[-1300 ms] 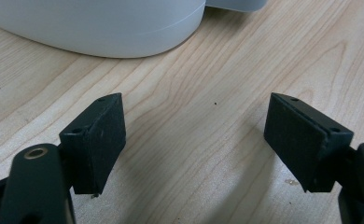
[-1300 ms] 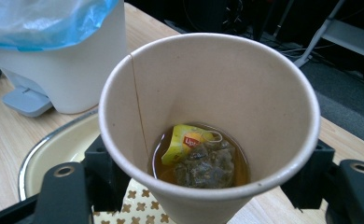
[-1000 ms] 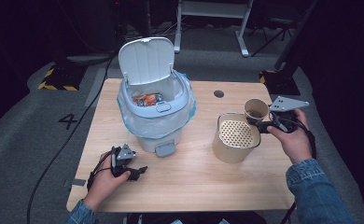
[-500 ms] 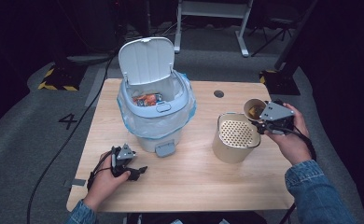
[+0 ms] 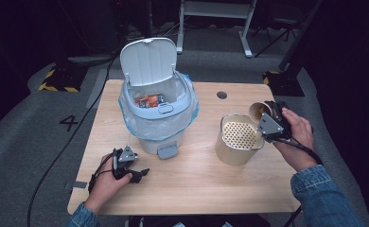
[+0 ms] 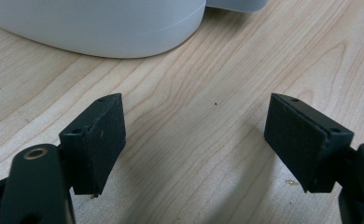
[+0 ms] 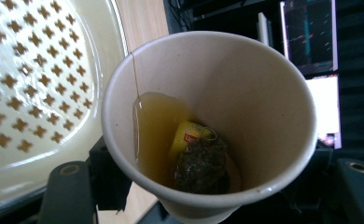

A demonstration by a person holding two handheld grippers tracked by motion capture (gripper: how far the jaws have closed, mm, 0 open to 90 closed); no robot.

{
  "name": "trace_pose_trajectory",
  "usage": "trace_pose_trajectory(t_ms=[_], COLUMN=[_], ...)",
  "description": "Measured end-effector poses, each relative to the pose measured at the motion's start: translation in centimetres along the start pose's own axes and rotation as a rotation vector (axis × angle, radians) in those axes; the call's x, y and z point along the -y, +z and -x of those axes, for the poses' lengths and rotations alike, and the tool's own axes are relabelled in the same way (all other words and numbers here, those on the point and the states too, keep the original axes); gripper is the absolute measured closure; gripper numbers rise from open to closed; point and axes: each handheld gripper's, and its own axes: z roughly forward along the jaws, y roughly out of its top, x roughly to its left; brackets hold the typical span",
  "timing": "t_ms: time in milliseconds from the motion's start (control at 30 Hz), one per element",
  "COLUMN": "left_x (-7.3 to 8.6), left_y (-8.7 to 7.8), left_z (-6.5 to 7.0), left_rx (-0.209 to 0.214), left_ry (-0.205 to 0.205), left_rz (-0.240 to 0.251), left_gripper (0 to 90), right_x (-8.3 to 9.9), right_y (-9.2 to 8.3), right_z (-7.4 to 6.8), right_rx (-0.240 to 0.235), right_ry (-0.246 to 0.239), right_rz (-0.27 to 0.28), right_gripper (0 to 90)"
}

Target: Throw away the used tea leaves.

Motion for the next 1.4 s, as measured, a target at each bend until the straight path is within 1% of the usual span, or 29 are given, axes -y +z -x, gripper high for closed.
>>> trace_pose_trajectory(t_ms=[67,100,200,233,300,333,367,400,500,533,600,633,767,867,933,1067,1100,1133,1233,1333,1400], left_x=[0.0,0.0,0.0,0.0,0.0,0.0,0.0,0.0,0.0,0.0,0.0,0.0,0.0,0.0,0.0,0.0,0.0,0.0,0.0,0.0,0.0], left_y=[0.0,0.0,0.0,0.0,0.0,0.0,0.0,0.0,0.0,0.0,0.0,0.0,0.0,0.0,0.0,0.0,0.0,0.0,0.0,0.0,0.0], left_z=[0.0,0.0,0.0,0.0,0.0,0.0,0.0,0.0,0.0,0.0,0.0,0.0,0.0,0.0,0.0,0.0,0.0,0.0,0.0,0.0,0.0], left_rx=[0.000,0.000,0.000,0.000,0.000,0.000,0.000,0.000,-0.001,-0.001,-0.001,-0.001,-0.001,-0.001,-0.001,-0.001,-0.001,-0.001,-0.002,-0.001,-0.002], left_ry=[0.000,0.000,0.000,0.000,0.000,0.000,0.001,0.000,0.001,0.002,0.000,0.000,0.002,0.000,0.000,0.002,0.001,0.002,0.002,0.001,0.002], left_rz=[0.000,0.000,0.000,0.000,0.000,0.000,-0.001,-0.001,-0.001,-0.001,-0.001,0.000,-0.001,-0.001,-0.001,-0.001,-0.001,-0.001,-0.001,-0.001,-0.001], left_gripper=[21.2,21.2,21.2,21.2,21.2,21.2,21.2,21.2,21.2,21.2,21.2,21.2,21.2,21.2,21.2,21.2,21.2,21.2,21.2,21.2,21.2], right_x=[-0.2,-0.4,-0.8,-1.0,-1.4,-1.5,-1.6,-1.8,-2.1,-2.3,-2.5,-2.7,-3.2,-3.4,-3.4,-3.4,-3.4,-3.4,-3.5,-3.7,-3.7], right_y=[-0.1,-0.1,-0.3,-0.3,-0.4,-0.4,-0.4,-0.4,-0.5,-0.6,-0.7,-0.8,-0.8,-0.7,-0.6,-0.5,-0.5,-0.5,-0.5,-0.7,-0.6], right_z=[-0.2,-0.4,-0.9,-1.2,-1.7,-1.9,-2.1,-2.4,-2.9,-3.1,-3.3,-3.6,-4.3,-5.0,-5.4,-5.8,-5.8,-5.8,-5.8,-5.7,-5.6], right_rx=[0.027,0.039,0.077,0.103,0.138,0.147,0.164,0.180,0.216,0.235,0.264,0.290,0.353,0.400,0.416,0.467,0.471,0.468,0.474,0.482,0.478], right_ry=[-0.053,-0.094,-0.180,-0.225,-0.304,-0.332,-0.370,-0.419,-0.496,-0.536,-0.594,-0.649,-0.808,-0.920,-0.986,-1.064,-1.088,-1.082,-1.101,-1.099,-1.098], right_rz=[-0.019,-0.034,-0.062,-0.077,-0.106,-0.116,-0.126,-0.144,-0.162,-0.170,-0.184,-0.197,-0.235,-0.282,-0.305,-0.349,-0.359,-0.350,-0.357,-0.359,-0.358], right_gripper=[31.7,31.8,31.9,32.0,32.0,32.0,32.0,32.0,32.0,32.1,32.1,32.1,32.1,32.4,32.6,33.0,33.0,33.0,33.0,33.0,32.9])
